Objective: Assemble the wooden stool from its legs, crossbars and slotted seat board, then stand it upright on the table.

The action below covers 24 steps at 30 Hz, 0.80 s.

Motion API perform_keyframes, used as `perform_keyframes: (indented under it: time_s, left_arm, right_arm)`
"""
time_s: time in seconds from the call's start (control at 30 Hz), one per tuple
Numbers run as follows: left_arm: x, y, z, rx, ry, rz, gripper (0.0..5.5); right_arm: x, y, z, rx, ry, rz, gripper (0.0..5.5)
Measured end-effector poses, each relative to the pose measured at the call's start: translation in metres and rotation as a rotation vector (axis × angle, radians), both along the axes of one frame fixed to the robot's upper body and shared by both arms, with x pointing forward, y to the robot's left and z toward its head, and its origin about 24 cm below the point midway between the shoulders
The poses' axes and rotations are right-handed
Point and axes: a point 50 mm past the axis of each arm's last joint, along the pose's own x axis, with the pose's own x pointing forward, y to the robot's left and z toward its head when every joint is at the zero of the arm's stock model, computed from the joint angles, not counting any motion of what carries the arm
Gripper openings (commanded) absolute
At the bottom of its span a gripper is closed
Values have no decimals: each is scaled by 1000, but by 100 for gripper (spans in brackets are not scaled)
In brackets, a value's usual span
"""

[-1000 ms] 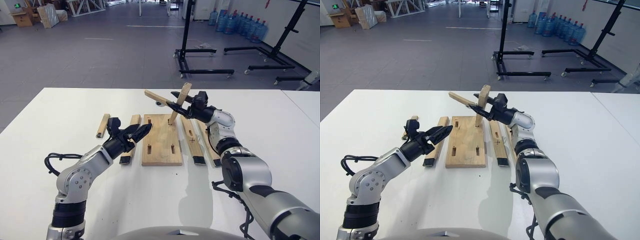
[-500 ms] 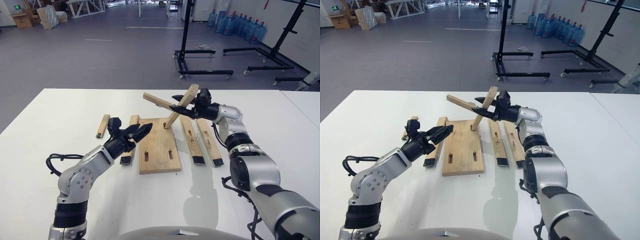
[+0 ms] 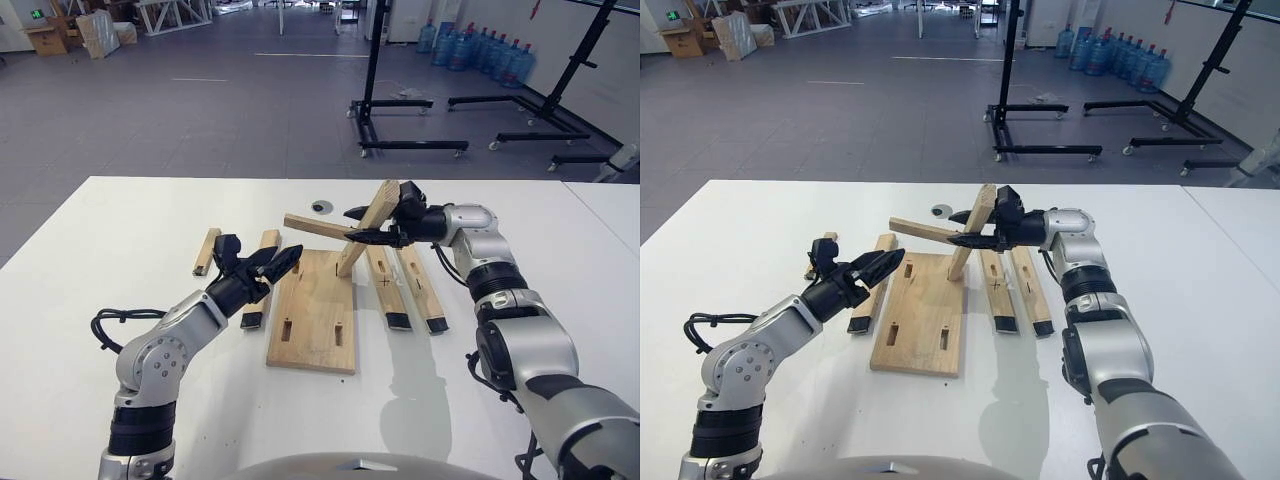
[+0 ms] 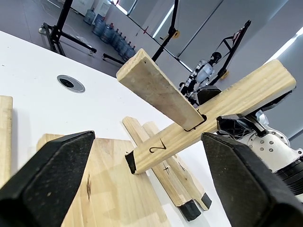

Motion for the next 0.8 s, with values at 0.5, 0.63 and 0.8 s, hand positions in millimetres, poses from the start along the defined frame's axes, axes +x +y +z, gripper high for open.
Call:
perform_keyframes:
  time_s: [0.5,0.63,0.8]
  left_arm:
    - [-1,-2,-2,-16,5,3,413]
    - [-1,-2,-2,-15,5,2,413]
    - [-1,-2,-3,-12,8,4,413]
  right_arm:
    - [12,5,-18,-10,160,-198,205]
    - [0,-1,-55,-111,269,-243,292]
    - [-11,2,-76,-72,380,-256,380]
